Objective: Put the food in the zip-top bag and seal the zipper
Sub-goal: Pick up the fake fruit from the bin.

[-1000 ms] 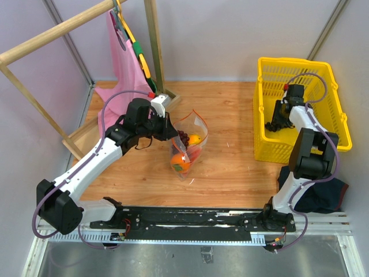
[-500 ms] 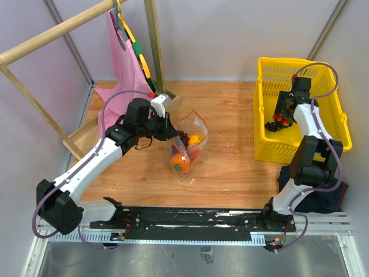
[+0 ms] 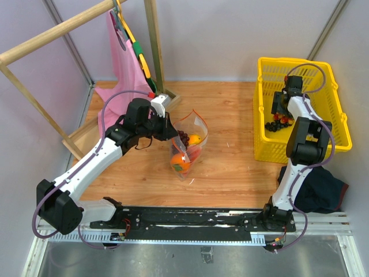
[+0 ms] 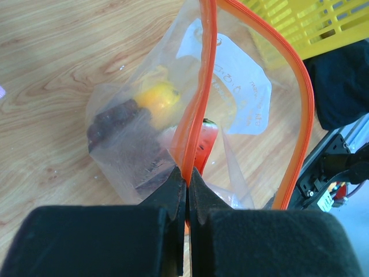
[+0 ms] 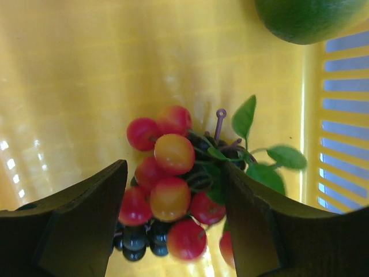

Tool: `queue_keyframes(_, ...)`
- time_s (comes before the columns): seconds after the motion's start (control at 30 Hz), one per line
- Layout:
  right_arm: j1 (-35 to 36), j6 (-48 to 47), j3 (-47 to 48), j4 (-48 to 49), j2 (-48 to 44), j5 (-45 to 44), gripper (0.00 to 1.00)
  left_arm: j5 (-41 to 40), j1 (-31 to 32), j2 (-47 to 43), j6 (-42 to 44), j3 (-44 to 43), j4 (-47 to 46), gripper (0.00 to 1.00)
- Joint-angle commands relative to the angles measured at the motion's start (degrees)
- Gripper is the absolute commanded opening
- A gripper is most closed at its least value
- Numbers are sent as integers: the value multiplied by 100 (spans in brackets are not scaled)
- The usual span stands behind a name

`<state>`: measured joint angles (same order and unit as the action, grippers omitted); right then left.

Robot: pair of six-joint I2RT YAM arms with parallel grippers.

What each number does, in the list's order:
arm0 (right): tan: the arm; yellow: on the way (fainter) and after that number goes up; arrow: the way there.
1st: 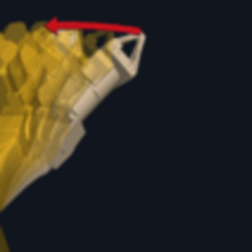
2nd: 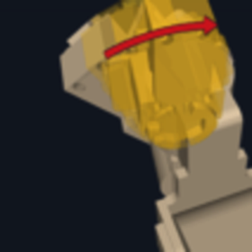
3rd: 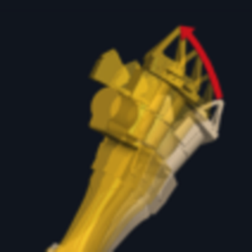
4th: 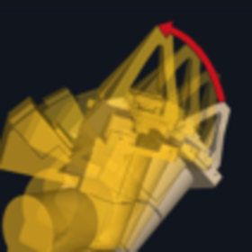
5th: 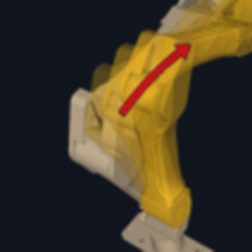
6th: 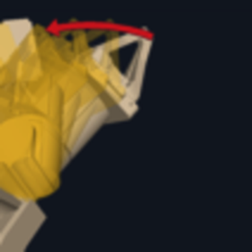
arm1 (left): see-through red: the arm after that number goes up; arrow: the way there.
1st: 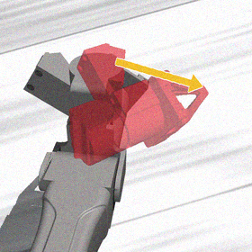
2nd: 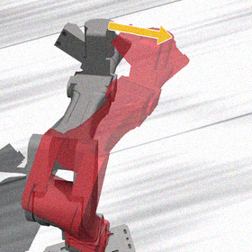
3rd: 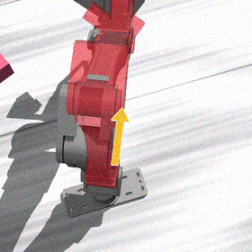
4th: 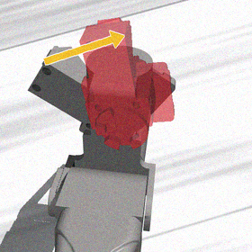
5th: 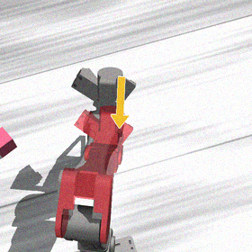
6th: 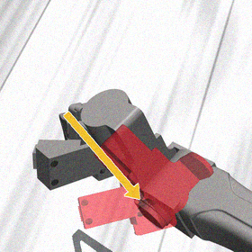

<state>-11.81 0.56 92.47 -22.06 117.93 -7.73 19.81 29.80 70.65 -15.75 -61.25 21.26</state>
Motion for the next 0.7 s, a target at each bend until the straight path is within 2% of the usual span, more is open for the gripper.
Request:
queue_keyframes(0.0,-207,-143,242,3,264,-50,65,119,-39,-85,-17,39,-175,0)
queue_keyframes(0.17,-267,-144,234,68,338,87,48,133,-43,-85,-25,37,-177,0)
queue_keyframes(0.4,-322,-130,176,83,230,206,14,142,-44,-94,-29,40,-183,0)
queue_keyframes(0.57,-313,-93,-10,142,-252,262,3,145,-42,-103,-34,35,-184,0)
queue_keyframes(0.67,-313,-60,-118,151,-681,269,1,146,-40,-117,-34,42,-183,0)
